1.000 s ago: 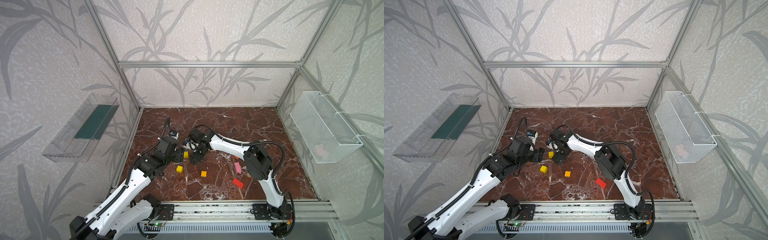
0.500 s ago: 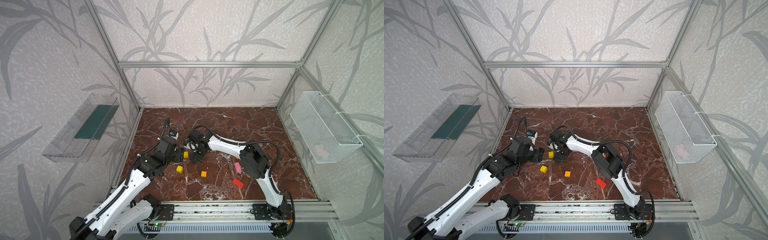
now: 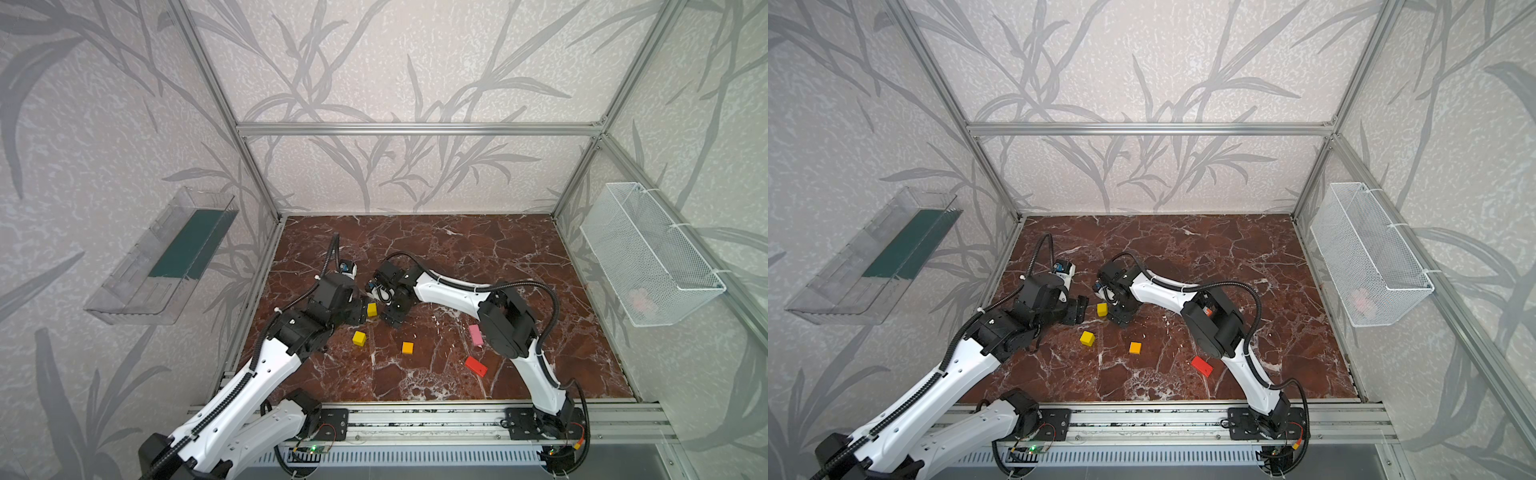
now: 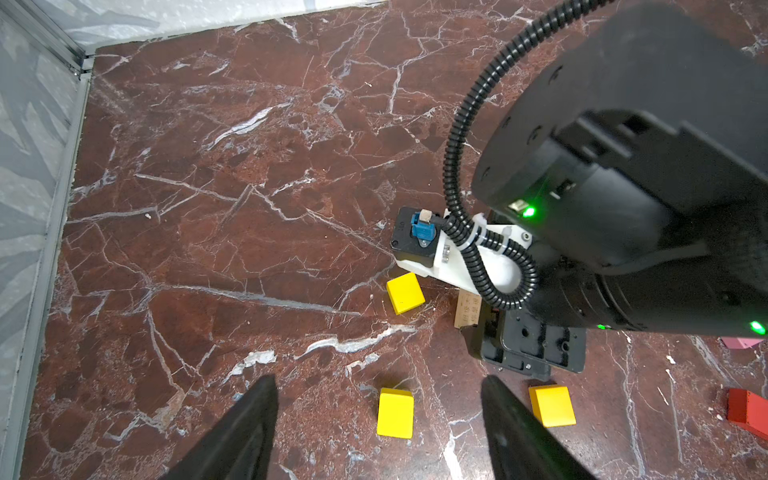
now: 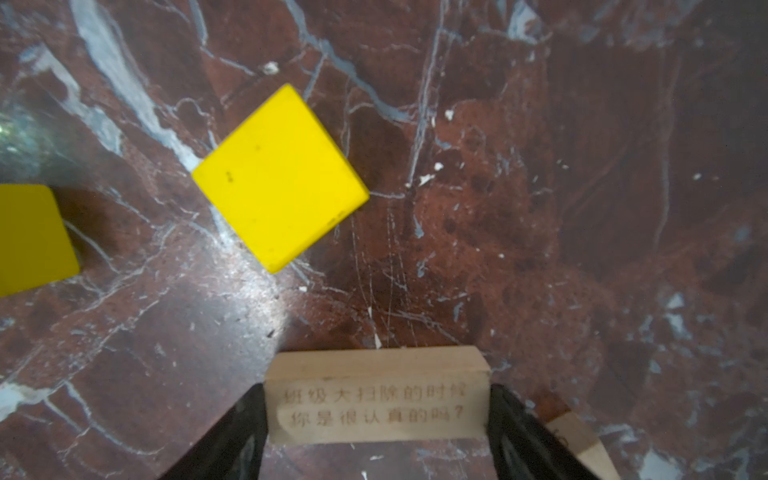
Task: Build the wood block tower
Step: 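Close the right gripper on the printed wooden bar, then slide the held printed bar against the plain bar with the right gripper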
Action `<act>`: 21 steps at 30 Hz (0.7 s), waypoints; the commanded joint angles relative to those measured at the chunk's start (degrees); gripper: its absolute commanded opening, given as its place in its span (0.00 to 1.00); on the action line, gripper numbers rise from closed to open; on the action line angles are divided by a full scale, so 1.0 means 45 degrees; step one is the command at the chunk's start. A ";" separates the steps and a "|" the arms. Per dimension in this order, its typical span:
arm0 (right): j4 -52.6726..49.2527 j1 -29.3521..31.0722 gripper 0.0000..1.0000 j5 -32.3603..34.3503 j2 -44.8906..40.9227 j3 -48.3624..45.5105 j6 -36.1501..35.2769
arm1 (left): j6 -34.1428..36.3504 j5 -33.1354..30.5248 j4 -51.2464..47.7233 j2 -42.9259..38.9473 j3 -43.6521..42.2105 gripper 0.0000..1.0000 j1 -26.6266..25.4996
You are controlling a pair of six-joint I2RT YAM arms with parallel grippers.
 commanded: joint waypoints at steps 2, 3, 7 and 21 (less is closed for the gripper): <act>-0.0220 0.0096 0.69 0.0322 0.0169 0.0322 0.0232 | 0.0146 -0.0159 -0.0097 -0.0052 -0.0173 0.75 0.0048; -0.0236 0.0095 0.67 0.0322 0.0140 0.0323 0.0294 | 0.0157 -0.0149 -0.0112 -0.0053 -0.0174 0.75 0.0059; -0.0354 0.0097 0.62 0.0283 -0.0071 0.0417 0.0761 | 0.0145 -0.0121 -0.0095 -0.0050 -0.0173 0.75 0.0059; -0.1773 0.0098 0.55 0.1470 -0.2131 0.0370 0.4484 | 0.0076 -0.0035 -0.0101 -0.0229 -0.0158 0.75 0.0059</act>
